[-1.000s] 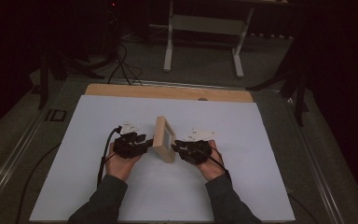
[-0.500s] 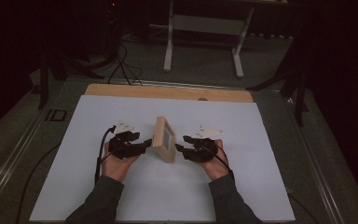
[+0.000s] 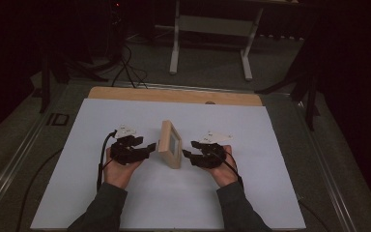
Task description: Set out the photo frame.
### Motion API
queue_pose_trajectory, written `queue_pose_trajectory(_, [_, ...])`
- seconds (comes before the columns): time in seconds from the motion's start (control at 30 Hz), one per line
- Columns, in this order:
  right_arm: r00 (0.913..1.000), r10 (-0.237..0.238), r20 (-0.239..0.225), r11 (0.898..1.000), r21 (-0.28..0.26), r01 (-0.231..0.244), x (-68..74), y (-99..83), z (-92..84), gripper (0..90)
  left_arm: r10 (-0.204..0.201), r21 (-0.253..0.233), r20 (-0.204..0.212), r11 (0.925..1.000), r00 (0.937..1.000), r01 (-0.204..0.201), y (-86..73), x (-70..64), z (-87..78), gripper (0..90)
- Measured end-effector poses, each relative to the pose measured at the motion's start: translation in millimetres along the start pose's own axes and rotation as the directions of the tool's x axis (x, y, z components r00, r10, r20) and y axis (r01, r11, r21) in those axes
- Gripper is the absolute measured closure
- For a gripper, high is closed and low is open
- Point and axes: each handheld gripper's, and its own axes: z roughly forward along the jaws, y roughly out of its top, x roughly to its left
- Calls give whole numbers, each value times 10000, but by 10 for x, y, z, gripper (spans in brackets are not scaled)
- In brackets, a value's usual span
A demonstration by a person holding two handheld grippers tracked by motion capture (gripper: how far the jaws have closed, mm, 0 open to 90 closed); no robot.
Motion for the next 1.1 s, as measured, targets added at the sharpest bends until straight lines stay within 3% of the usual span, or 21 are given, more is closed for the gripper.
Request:
queue_pose_trajectory(0.63, [9999,155,57,9999,-34,-155,-19,-14,-26,485,53,-598,429,9982,9991,-28,73,-90,-108,390])
queue_pose_trajectory(1.1, [9998,187,93,9998,-33,-187,-34,-17,-31,479,375,-627,786,9975,9962,-327,99,-180,-100,366])
